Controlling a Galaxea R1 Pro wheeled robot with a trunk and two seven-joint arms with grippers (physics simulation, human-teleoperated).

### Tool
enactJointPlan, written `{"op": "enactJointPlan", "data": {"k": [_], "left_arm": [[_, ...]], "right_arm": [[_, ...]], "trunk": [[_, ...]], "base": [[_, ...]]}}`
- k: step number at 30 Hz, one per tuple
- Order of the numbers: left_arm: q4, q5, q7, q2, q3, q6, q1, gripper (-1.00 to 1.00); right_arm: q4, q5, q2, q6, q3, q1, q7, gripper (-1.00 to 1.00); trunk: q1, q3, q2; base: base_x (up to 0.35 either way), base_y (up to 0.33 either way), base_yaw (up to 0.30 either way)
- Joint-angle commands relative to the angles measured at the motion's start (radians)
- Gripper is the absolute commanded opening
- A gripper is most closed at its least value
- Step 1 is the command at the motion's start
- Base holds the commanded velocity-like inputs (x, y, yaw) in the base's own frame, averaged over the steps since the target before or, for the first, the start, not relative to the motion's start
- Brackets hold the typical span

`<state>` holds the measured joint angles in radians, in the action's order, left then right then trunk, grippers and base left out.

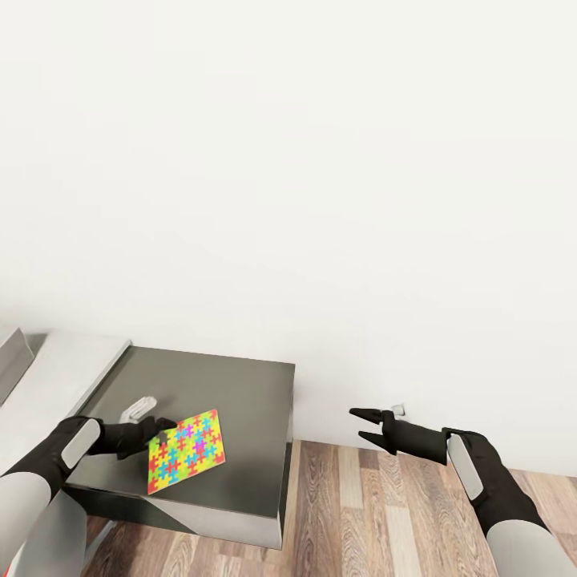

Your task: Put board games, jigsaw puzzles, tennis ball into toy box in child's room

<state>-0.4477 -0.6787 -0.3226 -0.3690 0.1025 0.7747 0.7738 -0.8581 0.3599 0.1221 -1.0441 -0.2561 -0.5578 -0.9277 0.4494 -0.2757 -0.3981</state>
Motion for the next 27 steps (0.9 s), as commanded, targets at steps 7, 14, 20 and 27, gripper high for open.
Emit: {"op": "enactJointPlan", "data": {"k": [7, 14, 20, 27], "left_arm": [[0.0, 0.001, -0.015, -0.002, 0.068, 0.001, 0.001, 1.0], [0.0, 0.0, -0.017, 0.001, 0.081, 0.001, 0.001, 1.0], [0.0, 0.0, -0.027, 0.002, 0.078, 0.001, 0.001, 1.0], [0.0, 0.001, -0.031, 0.003, 0.078, 0.002, 0.001, 1.0]], "right_arm": [[-0.002, -0.006, -0.001, -0.003, 0.033, -0.001, -0.007, 1.0], [-0.001, -0.004, -0.001, -0.003, 0.092, -0.001, -0.008, 1.0], [0.008, -0.004, -0.015, -0.003, 0.098, -0.001, -0.004, 1.0], [0.019, -0.002, -0.048, 0.012, 0.165, -0.002, -0.004, 1.0]], "trunk": [[0.001, -0.002, -0.002], [0.001, -0.002, -0.002], [0.001, -0.002, -0.002], [0.001, -0.002, -0.002]], "base": [[0.0, 0.0, 0.0], [0.0, 0.0, 0.0], [0.0, 0.0, 0.0], [0.0, 0.0, 0.0]]}}
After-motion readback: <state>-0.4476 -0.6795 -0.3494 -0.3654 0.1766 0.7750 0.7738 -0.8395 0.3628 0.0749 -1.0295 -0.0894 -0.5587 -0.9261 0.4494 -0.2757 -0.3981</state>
